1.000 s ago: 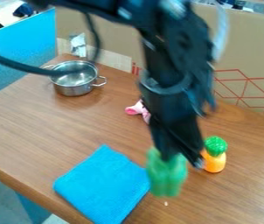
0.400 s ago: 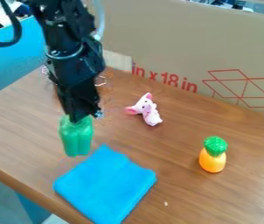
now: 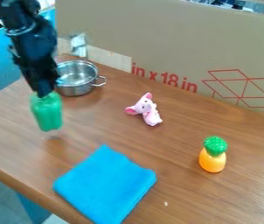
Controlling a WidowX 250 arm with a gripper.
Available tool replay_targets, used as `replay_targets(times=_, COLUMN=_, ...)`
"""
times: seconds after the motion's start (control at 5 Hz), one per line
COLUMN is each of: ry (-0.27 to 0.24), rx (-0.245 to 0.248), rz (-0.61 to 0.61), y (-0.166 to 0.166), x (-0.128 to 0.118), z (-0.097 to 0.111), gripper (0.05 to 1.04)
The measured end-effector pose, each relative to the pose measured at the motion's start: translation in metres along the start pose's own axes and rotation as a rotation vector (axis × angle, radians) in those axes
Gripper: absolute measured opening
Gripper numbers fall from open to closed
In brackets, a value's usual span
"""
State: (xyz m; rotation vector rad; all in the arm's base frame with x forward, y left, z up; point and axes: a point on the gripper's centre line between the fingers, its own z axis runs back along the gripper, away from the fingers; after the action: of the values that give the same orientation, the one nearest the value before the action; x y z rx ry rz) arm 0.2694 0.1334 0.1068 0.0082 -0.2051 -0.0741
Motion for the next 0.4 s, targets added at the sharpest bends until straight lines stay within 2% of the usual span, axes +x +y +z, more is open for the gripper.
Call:
replay_targets(times=0.2, ry=0.004, rx=0.009, rz=0.055, y=0.0234, x=-0.0022, z=-0.0003, gripper=0.098)
replay_targets(times=0.4, ry=0.004, rx=0.013, rz=0.062, y=0.0308, x=0.0016, z=-0.0038, gripper=0.098)
